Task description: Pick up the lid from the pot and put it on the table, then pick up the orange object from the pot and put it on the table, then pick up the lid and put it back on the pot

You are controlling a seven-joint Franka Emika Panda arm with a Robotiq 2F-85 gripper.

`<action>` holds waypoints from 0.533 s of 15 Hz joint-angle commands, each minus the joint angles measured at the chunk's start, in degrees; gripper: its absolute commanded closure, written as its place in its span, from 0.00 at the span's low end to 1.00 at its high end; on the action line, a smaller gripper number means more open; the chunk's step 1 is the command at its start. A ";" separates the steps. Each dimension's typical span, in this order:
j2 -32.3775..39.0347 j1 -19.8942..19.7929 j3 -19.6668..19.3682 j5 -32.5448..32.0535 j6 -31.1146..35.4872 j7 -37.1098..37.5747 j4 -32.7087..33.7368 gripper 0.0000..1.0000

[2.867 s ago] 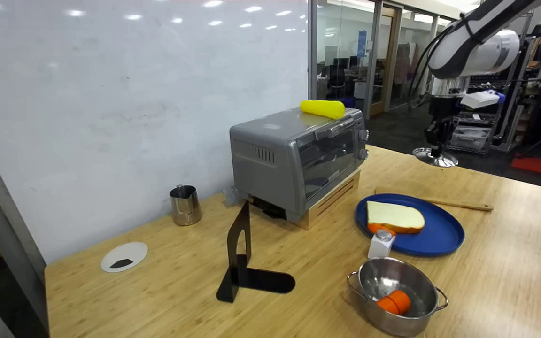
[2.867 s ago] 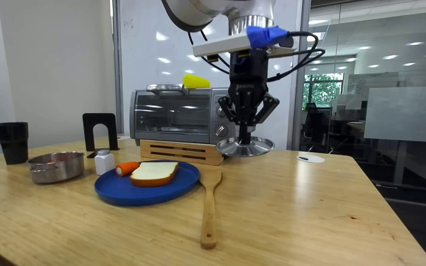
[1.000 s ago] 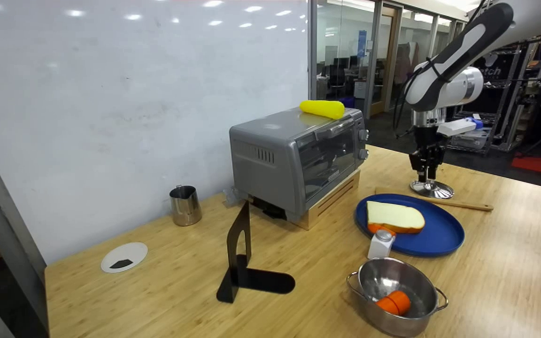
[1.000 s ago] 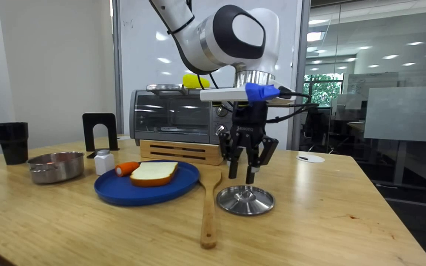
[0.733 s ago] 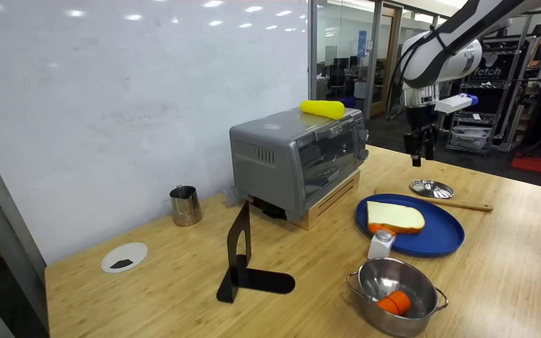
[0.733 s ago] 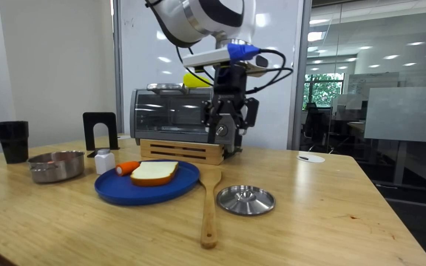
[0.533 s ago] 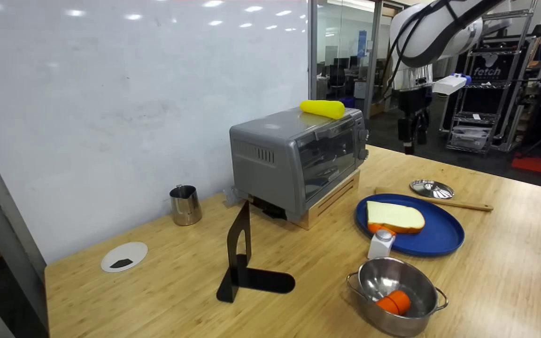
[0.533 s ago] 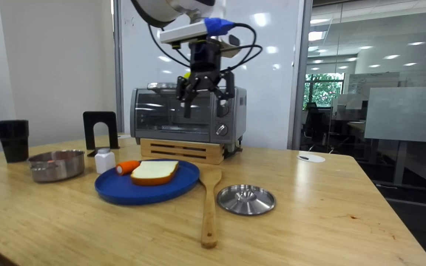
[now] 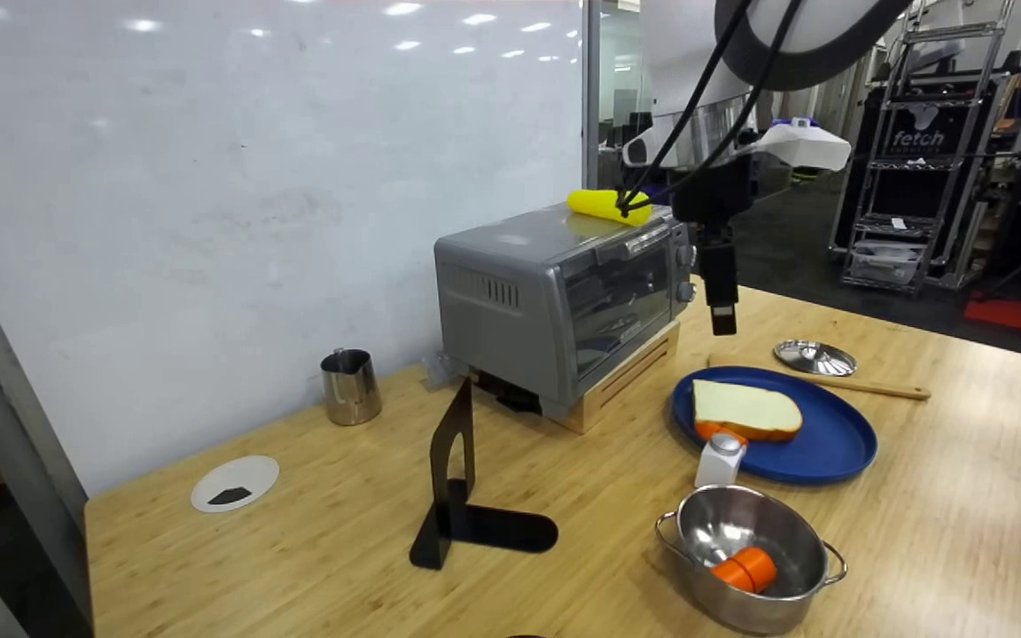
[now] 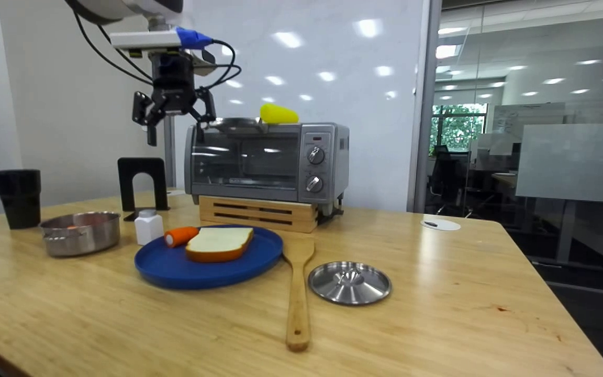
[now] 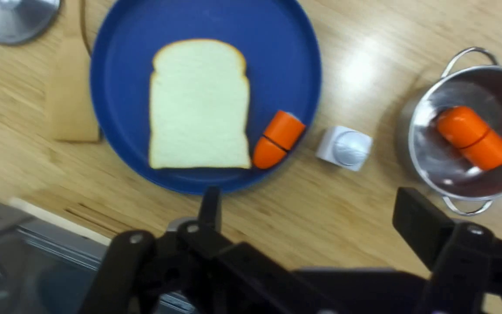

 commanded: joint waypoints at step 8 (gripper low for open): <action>-5.49 10.68 9.71 4.20 4.86 -17.18 -9.66 0.00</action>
